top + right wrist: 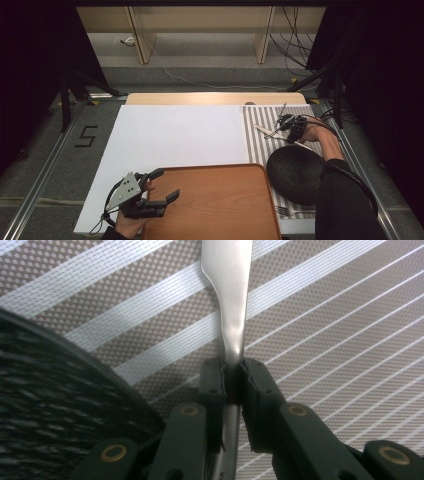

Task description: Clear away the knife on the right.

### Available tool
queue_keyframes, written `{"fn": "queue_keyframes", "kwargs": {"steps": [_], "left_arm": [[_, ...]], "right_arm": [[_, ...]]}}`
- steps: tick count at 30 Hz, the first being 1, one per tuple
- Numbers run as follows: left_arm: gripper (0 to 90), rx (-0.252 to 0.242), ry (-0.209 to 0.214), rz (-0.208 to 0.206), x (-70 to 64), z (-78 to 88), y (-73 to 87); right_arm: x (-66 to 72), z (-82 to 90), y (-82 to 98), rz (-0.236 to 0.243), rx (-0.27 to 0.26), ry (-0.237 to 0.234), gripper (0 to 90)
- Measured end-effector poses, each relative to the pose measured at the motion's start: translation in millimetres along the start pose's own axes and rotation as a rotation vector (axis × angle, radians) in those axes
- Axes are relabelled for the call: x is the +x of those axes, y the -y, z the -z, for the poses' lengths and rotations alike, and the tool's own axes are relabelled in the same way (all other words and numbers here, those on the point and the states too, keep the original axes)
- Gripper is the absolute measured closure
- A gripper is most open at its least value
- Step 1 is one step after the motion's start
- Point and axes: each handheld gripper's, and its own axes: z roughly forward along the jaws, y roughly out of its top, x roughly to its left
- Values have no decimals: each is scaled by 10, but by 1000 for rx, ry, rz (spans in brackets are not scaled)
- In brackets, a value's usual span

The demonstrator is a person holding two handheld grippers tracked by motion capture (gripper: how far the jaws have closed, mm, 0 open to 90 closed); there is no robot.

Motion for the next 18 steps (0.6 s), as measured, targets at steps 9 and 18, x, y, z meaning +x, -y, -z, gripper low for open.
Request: {"fn": "queue_keyframes", "kwargs": {"steps": [9, 18], "left_arm": [[172, -3, -6, 3, 7, 5, 3], [172, -3, -9, 5, 9, 9, 2]], "right_arm": [[-17, 104, -48, -14, -36, 67, 807], [-20, 354, -92, -51, -124, 85, 808]]}}
